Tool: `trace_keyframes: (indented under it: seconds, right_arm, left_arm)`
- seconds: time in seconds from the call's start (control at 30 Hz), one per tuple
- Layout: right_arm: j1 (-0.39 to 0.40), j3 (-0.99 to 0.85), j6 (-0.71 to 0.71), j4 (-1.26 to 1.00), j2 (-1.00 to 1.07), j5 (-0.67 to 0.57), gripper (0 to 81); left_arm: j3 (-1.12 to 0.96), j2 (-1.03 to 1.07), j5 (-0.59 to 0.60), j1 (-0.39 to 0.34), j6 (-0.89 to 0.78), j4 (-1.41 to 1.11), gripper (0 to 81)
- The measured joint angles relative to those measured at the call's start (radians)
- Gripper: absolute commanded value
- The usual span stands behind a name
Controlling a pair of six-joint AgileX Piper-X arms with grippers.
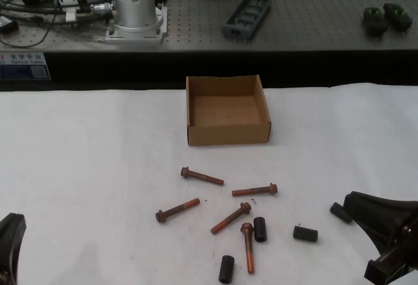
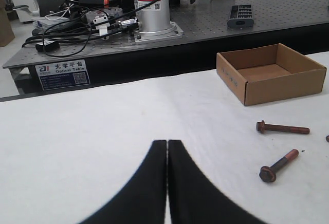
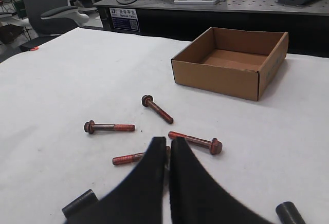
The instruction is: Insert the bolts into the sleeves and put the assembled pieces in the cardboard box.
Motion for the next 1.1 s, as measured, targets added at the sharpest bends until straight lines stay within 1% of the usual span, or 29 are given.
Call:
trace_keyframes:
  seconds: [0.8,0.87,0.93,0.97,1.03,1.1]
  right_arm:
    - [0.000,0.000,0.000,-0.024,0.000,0.000,4.3]
    - [0.000,0.001,0.024,-0.064,0.000,0.000,4.3]
    - [0.000,0.001,0.091,-0.140,0.000,0.000,4.3]
    - [0.000,0.001,0.145,-0.220,0.000,-0.004,4.3]
    - [0.000,-0.004,0.170,-0.286,0.000,-0.027,4.3]
    - [0.000,-0.012,0.179,-0.305,0.000,-0.047,4.3]
  left_arm:
    - [0.000,0.000,0.000,0.000,0.000,0.000,0.5]
    - [0.000,0.000,0.000,0.000,0.000,0.000,0.5]
    - [0.000,0.000,0.000,0.000,0.000,-0.011,0.5]
    - [0.000,0.000,0.000,0.000,-0.011,-0.028,0.5]
    - [0.000,0.000,0.006,0.000,-0.053,-0.090,0.5]
    - [0.000,0.000,0.019,0.000,-0.076,-0.140,0.5]
